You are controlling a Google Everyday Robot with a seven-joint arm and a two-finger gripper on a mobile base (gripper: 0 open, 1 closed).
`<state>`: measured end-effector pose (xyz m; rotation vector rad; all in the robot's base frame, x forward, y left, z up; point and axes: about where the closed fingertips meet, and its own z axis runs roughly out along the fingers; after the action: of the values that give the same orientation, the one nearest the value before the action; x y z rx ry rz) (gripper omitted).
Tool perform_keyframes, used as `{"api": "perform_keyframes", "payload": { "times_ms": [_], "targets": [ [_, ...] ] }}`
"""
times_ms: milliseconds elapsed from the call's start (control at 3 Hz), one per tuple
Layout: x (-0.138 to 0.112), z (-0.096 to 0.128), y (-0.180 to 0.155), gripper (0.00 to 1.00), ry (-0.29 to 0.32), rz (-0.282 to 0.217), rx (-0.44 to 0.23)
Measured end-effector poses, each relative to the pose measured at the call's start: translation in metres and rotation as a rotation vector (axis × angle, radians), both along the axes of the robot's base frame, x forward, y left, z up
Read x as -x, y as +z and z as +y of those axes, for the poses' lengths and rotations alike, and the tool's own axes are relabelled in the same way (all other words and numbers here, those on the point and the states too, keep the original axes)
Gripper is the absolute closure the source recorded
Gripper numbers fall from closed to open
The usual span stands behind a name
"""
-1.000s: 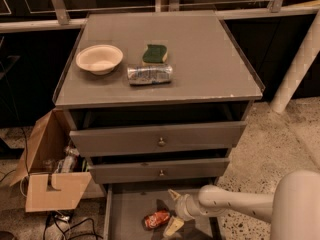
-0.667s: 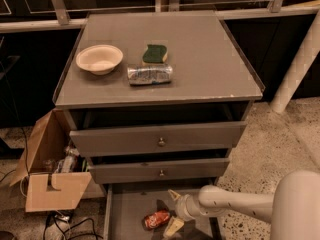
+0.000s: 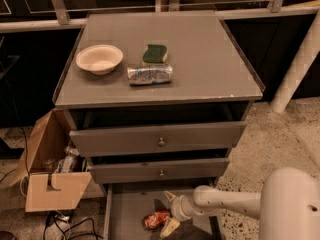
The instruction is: Pick coke can from bottom drawer and place on counter
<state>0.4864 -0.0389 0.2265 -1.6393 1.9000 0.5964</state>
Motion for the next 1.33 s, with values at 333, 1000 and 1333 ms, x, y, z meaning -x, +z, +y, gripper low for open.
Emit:
{"api": "perform_keyframes", "payload": {
  "times_ms": [333, 1000, 1333],
  "targets": [
    [-0.014, 0.009, -0.028, 0.00, 0.002, 0.027, -0.022],
    [-0.012, 0.017, -0.042, 0.00, 0.020, 0.037, -0.035],
    [-0.012, 0.021, -0.058, 0.00, 0.034, 0.054, -0.040]
  ]
}}
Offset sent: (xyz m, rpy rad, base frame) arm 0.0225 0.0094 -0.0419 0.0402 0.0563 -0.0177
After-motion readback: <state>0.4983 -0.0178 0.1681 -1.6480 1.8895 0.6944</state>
